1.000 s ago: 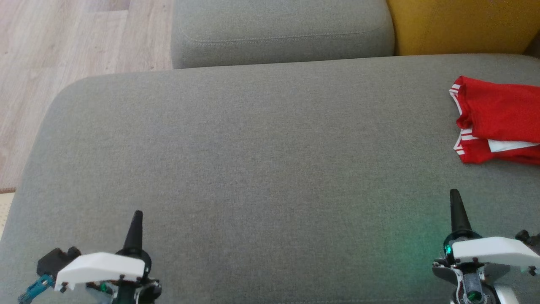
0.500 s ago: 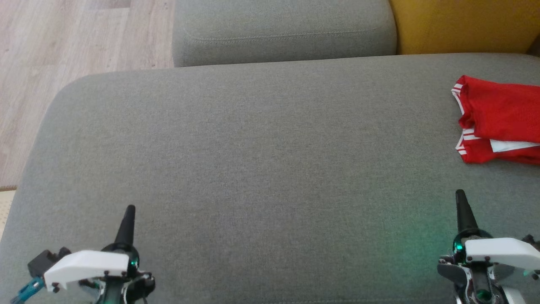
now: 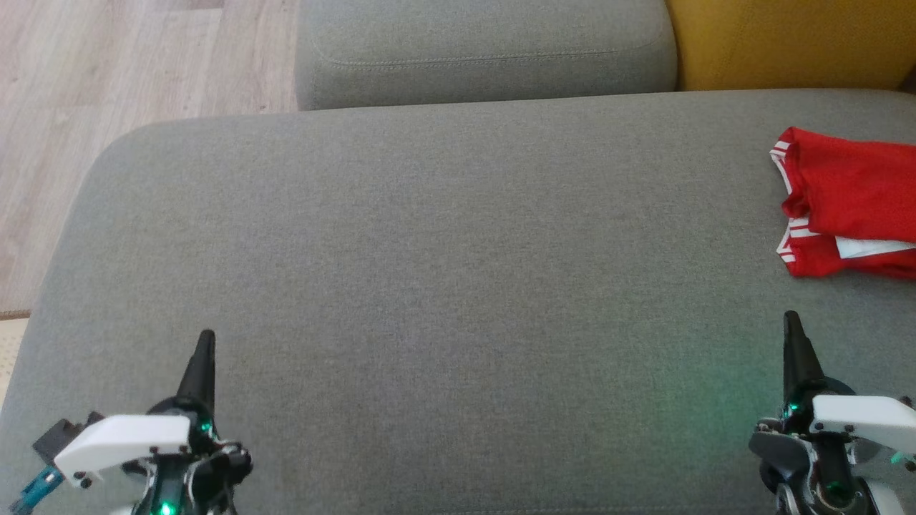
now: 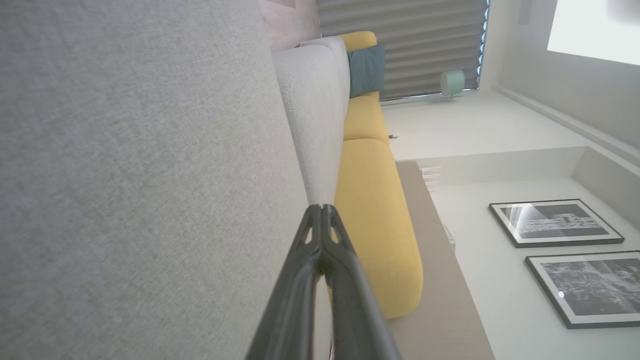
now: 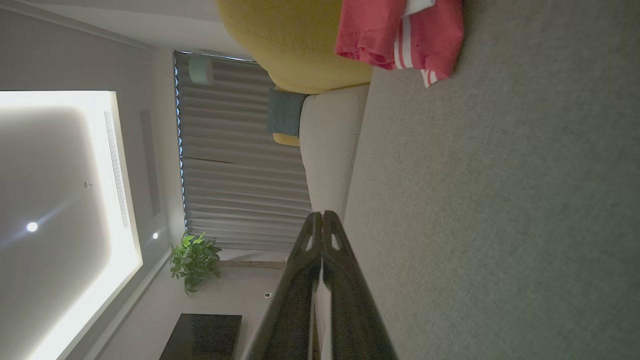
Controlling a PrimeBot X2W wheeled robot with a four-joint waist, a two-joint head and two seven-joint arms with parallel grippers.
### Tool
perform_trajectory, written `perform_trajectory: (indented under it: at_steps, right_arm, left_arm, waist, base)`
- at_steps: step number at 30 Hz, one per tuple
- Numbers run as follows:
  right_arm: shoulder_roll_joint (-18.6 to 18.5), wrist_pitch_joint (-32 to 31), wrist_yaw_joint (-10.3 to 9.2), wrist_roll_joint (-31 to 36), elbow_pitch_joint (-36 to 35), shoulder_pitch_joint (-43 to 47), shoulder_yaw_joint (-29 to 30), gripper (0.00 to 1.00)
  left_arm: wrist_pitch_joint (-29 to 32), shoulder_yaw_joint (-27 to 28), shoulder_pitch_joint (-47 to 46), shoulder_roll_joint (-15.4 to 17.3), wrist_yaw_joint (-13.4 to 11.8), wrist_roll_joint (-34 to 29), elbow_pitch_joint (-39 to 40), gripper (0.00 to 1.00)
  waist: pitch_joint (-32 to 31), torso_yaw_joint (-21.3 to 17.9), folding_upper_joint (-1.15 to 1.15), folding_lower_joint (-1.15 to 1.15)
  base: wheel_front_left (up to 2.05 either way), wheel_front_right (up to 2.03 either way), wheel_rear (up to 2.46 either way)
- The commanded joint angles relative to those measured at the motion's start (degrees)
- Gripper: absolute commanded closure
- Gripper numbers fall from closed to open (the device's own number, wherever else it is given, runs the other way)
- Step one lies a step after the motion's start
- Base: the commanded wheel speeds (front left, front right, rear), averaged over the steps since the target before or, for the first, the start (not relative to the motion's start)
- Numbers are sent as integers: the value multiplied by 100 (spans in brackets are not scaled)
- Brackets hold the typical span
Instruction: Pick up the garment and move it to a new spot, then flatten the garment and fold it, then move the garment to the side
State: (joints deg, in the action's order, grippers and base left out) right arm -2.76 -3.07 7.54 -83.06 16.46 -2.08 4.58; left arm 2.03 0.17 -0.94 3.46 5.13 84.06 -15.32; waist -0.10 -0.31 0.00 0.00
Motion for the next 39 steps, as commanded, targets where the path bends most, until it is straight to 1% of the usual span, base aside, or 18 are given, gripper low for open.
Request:
perform_trajectory:
  at_steps: [1, 14, 39]
  right_arm:
    - [-104, -72, -5, -229, -225, -330, -51, 100]
    - [-100, -244, -5, -1011, -251, -399, 73, 100]
    - [-75, -273, -5, -981, -249, -402, 109, 100]
  left_arm:
    - [77, 243, -388, 89, 86, 208, 152, 100]
    - [292, 443, -509, 81, 236, 970, 136, 100]
    - [334, 495, -513, 44, 236, 927, 133, 100]
  waist:
    - [4, 5, 0, 0]
    - [28, 31, 0, 0]
    - [28, 31, 0, 0]
  base:
    - [0, 0, 0]
    - [0, 0, 0]
    - [0, 0, 0]
